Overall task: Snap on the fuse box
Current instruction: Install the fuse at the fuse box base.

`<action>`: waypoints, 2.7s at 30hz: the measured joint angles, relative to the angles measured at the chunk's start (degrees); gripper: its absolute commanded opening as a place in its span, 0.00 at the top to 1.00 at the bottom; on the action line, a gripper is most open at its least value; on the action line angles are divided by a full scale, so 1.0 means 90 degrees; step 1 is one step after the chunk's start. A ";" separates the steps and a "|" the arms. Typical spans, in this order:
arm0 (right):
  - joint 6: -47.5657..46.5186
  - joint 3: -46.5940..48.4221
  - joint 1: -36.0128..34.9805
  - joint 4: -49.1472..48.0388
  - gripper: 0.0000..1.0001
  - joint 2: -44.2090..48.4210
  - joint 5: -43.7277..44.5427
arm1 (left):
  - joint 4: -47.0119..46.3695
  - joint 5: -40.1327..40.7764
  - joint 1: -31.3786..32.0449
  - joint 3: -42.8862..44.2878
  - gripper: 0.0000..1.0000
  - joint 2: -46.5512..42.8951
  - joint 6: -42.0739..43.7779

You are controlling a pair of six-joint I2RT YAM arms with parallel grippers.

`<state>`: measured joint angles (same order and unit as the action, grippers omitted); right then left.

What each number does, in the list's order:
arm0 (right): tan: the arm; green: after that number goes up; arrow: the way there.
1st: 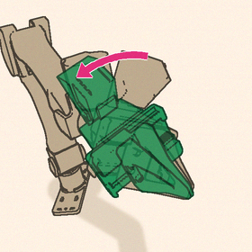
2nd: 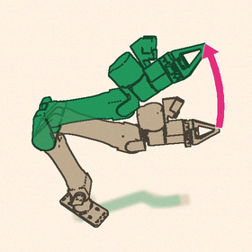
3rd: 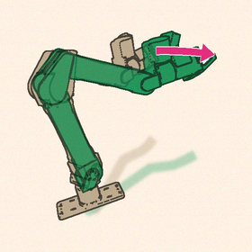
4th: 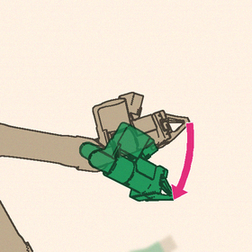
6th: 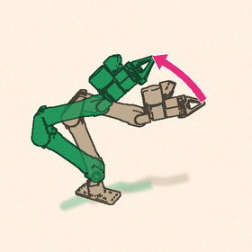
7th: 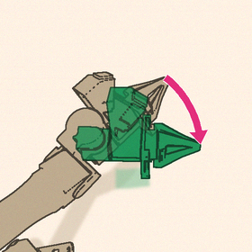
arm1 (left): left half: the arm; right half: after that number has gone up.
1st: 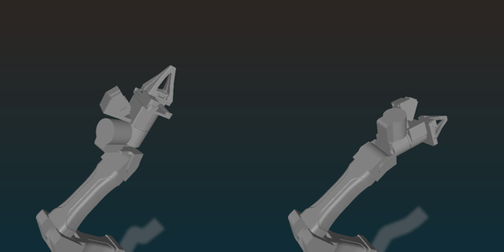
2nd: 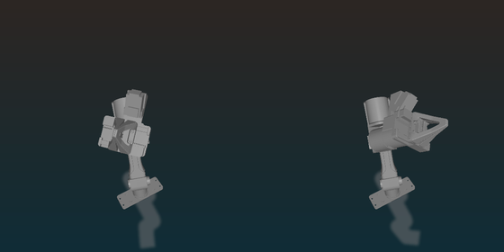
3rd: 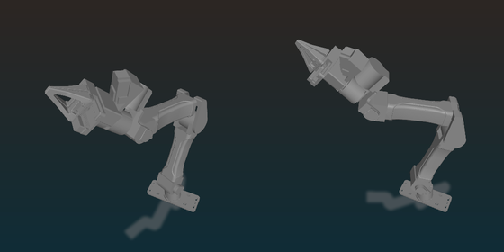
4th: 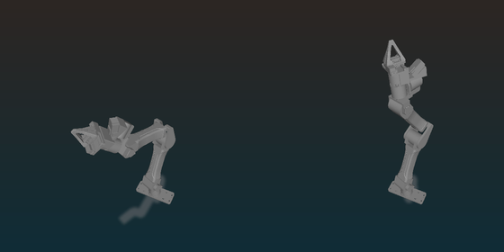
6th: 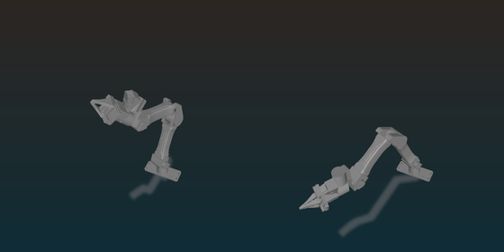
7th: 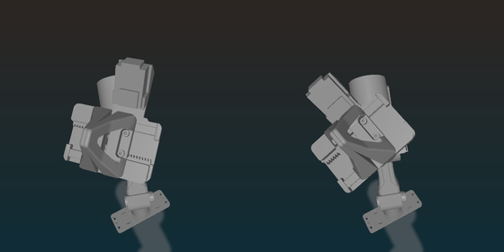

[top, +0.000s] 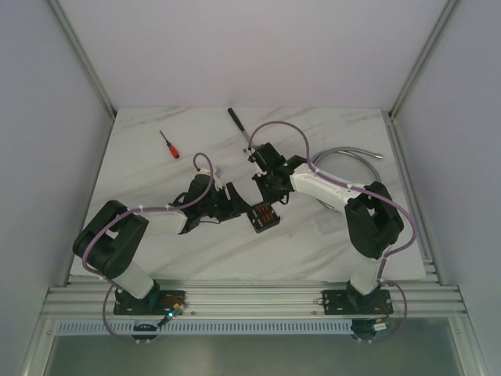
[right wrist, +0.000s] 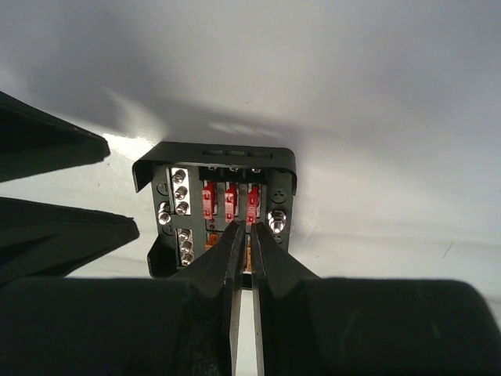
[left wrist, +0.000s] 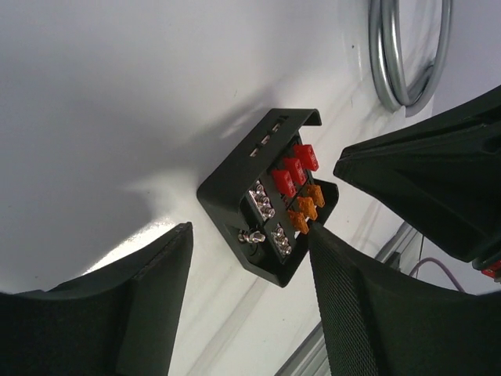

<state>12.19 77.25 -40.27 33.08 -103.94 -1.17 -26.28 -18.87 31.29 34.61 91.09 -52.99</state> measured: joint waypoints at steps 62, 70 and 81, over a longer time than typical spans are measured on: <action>-0.0141 0.1678 0.0056 0.1787 1.00 -0.1651 -0.0160 | 0.0177 -0.0017 0.0245 0.0379 0.64 0.0789 -0.0104; -0.0068 0.1802 -0.0010 0.1892 1.00 -0.1763 -0.0070 | 0.0211 -0.0022 0.0245 0.0398 0.64 0.0804 -0.0104; -0.0097 0.0483 -0.0109 0.0534 0.93 -0.0695 0.0131 | 0.0321 0.0012 0.0291 0.0398 0.58 0.0738 -0.0046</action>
<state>11.31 81.60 -41.25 37.89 -110.19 0.01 -23.40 -18.76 33.91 38.20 97.73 -53.41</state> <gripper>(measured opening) 0.060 0.414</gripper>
